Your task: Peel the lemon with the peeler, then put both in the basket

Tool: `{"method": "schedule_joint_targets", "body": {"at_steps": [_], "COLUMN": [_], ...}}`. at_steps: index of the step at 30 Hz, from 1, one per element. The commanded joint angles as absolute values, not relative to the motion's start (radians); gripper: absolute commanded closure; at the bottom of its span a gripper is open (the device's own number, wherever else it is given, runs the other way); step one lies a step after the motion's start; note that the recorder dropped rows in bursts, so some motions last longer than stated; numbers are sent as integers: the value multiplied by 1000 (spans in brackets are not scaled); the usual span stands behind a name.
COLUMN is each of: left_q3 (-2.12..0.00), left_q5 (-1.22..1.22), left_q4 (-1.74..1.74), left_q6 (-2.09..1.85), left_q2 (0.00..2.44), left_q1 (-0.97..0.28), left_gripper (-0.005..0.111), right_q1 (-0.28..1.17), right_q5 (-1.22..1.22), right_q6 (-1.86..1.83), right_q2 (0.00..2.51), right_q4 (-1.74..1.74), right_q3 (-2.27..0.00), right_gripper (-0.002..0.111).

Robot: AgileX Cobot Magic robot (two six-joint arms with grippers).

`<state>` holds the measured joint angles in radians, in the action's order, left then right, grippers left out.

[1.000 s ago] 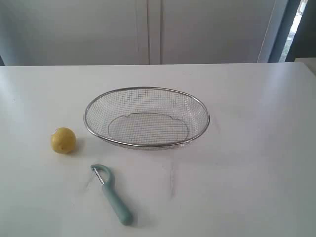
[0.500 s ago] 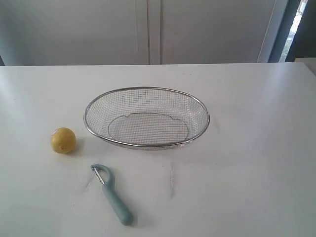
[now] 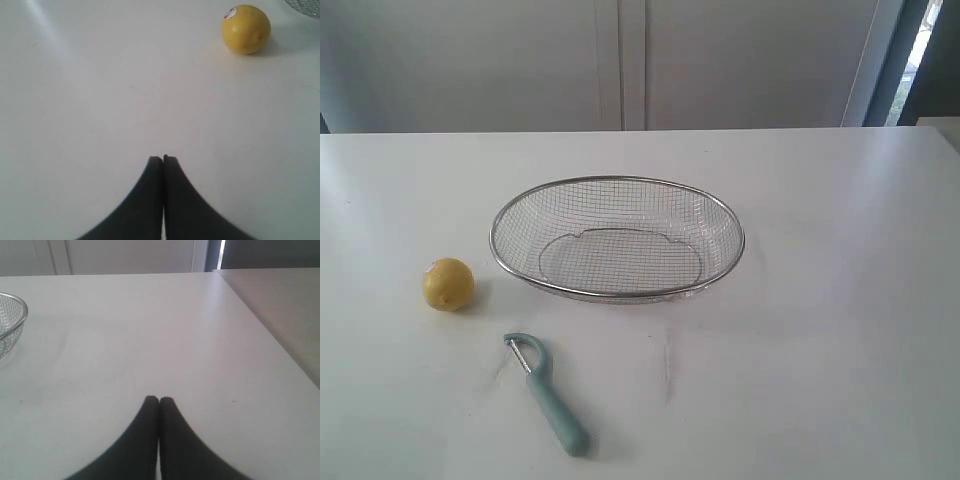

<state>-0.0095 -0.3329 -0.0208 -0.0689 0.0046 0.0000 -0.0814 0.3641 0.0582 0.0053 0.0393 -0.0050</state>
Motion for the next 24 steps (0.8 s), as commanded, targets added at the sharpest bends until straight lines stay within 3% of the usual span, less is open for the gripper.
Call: {"method": "schedule_joint_targets", "body": {"at_steps": [1,14,24], "left_q3": [0,0,0], "left_q5": [-341,-341,-341], "left_q4": [-15,-15,-15], "left_q6": [-72,-72,-72], "left_q2": [0,0,0], "left_q1": [-1,-1,-1], "left_gripper": [107,107,107], "right_q1": [-81,-81,-81], "right_q5": [350,324,92], "right_q6": [56,56,57], "right_q2": [0,0,0], "right_q4": [41,41,41], "right_q3": [0,0,0], "right_gripper": [108,108,108]}}
